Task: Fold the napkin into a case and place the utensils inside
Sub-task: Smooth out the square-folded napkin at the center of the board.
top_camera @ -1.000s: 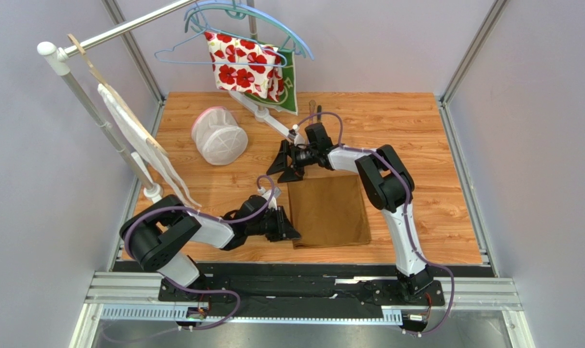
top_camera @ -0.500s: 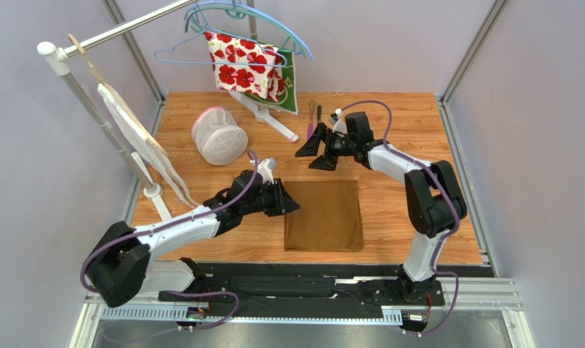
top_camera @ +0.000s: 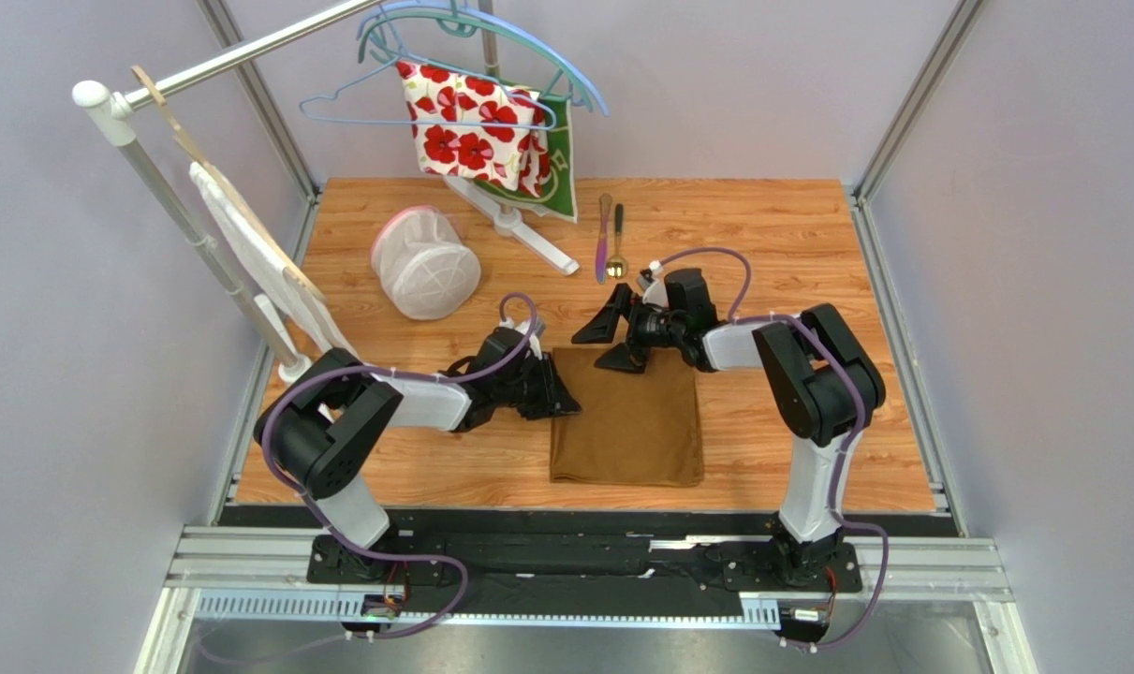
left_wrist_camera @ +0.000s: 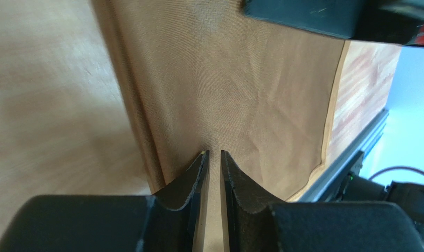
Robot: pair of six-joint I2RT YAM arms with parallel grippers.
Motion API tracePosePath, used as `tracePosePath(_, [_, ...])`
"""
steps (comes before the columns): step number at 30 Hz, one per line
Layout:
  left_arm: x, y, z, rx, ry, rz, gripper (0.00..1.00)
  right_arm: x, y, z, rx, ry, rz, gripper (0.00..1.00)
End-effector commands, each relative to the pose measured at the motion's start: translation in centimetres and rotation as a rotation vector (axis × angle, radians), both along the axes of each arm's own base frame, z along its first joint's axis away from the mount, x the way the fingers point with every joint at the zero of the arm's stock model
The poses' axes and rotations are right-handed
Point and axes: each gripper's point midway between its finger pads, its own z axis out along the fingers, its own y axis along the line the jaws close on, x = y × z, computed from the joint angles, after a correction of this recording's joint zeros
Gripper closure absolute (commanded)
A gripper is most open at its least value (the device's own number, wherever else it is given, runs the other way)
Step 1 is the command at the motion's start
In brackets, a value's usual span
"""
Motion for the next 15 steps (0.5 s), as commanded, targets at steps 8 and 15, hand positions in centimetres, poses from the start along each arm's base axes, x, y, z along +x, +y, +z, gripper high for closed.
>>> tracePosePath(8, [-1.5, 3.5, -5.9, 0.098, 0.179, 0.185, 0.73, 3.6, -2.8, -4.2, 0.018, -0.051, -0.041, 0.11])
tracePosePath(15, [-2.7, 5.0, -7.7, 0.131, 0.206, 0.222, 0.75, 5.5, -5.5, -5.6, 0.024, -0.038, -0.054, 0.1])
